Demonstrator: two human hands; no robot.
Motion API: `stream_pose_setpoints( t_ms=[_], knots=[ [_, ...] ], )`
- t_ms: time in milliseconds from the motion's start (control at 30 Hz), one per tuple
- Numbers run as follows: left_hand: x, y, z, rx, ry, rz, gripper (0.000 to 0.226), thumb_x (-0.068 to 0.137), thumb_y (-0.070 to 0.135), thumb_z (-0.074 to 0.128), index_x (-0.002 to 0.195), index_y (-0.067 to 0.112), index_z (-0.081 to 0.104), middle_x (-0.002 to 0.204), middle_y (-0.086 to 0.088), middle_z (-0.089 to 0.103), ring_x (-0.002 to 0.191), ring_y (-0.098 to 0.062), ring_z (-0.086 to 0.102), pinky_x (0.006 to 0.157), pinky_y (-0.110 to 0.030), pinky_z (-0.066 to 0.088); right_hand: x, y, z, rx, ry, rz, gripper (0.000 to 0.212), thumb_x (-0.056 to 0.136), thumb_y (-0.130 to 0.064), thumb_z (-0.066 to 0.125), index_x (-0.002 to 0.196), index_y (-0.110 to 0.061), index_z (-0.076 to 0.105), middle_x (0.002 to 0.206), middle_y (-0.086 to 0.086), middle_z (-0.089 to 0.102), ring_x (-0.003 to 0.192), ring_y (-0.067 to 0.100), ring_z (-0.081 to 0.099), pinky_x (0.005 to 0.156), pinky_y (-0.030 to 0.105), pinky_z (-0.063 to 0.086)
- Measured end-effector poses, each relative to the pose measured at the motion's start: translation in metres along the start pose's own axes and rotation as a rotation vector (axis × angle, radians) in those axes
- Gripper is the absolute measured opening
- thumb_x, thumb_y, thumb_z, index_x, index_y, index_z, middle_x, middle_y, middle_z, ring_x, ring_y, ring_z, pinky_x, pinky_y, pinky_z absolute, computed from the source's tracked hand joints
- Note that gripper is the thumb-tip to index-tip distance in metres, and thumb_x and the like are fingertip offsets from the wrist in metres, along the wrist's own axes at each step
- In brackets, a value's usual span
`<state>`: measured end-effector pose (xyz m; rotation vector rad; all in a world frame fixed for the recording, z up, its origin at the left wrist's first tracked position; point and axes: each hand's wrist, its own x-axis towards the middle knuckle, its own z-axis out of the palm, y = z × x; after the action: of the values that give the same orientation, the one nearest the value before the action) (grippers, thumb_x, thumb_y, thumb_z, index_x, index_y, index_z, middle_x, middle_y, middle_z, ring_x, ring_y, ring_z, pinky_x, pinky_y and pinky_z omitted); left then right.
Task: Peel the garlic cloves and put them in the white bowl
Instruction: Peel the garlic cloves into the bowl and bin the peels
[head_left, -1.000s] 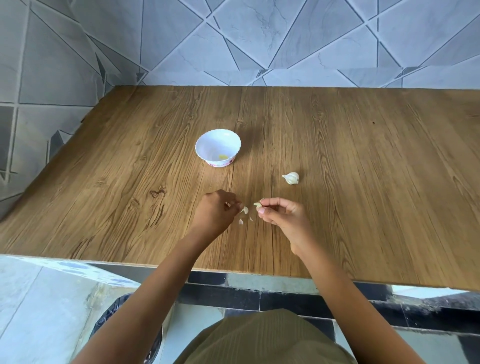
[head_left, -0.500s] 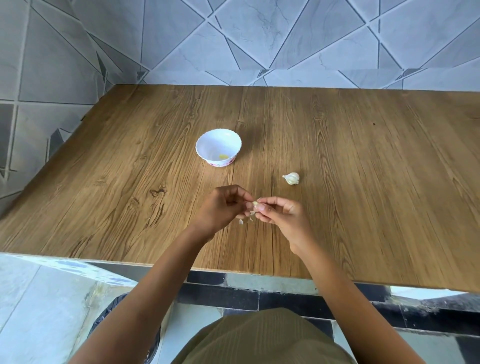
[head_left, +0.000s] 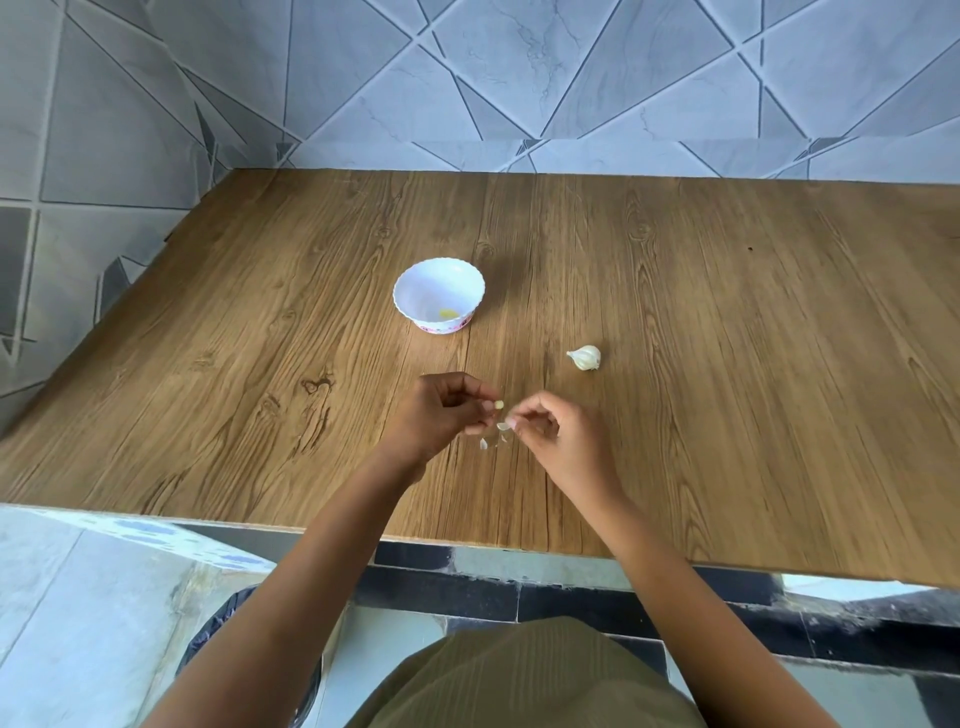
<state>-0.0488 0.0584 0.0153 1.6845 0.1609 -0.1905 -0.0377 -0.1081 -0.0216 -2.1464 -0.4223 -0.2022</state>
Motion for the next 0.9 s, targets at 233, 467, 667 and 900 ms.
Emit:
stream_pose_setpoints(
  t_ms=[233, 467, 667, 900],
  knots=[
    [-0.001, -0.001, -0.002, 0.041, 0.039, 0.007, 0.014, 0.082, -0.006, 0.064, 0.090, 0.004, 0.068, 0.082, -0.012, 0.069, 0.071, -0.011, 0.065, 0.068, -0.017, 0.054, 0.001, 0.001, 0.002, -0.037, 0.015, -0.035, 0.020, 0.087, 0.004, 0.054, 0.094, -0.007, 0.069, 0.084, 0.002, 0.071, 0.062, -0.001, 0.058, 0.053, 0.013, 0.044],
    [-0.002, -0.002, -0.004, 0.002, 0.057, -0.001, 0.013, 0.079, -0.004, 0.068, 0.089, 0.004, 0.069, 0.082, -0.008, 0.070, 0.072, -0.009, 0.067, 0.068, -0.017, 0.053, 0.001, -0.001, 0.006, 0.079, 0.004, -0.006, 0.004, 0.083, -0.012, 0.070, 0.085, -0.008, 0.070, 0.079, -0.003, 0.069, 0.072, 0.013, 0.064, 0.064, 0.032, 0.054],
    [-0.004, -0.004, -0.008, -0.027, 0.053, 0.001, 0.010, 0.082, -0.002, 0.067, 0.089, 0.004, 0.069, 0.080, -0.009, 0.070, 0.072, -0.011, 0.067, 0.068, -0.021, 0.057, 0.003, -0.007, 0.008, 0.140, -0.039, -0.002, 0.013, 0.080, -0.008, 0.072, 0.093, -0.007, 0.070, 0.085, -0.005, 0.068, 0.077, 0.007, 0.062, 0.066, 0.014, 0.048],
    [-0.005, -0.003, -0.011, -0.023, 0.023, -0.005, 0.010, 0.081, -0.003, 0.067, 0.084, 0.007, 0.069, 0.071, -0.005, 0.070, 0.069, -0.012, 0.066, 0.066, -0.019, 0.056, 0.002, -0.008, 0.008, 0.180, -0.065, 0.049, 0.005, 0.086, -0.009, 0.065, 0.087, -0.010, 0.070, 0.078, -0.001, 0.069, 0.071, 0.020, 0.063, 0.064, 0.036, 0.053]
  ],
)
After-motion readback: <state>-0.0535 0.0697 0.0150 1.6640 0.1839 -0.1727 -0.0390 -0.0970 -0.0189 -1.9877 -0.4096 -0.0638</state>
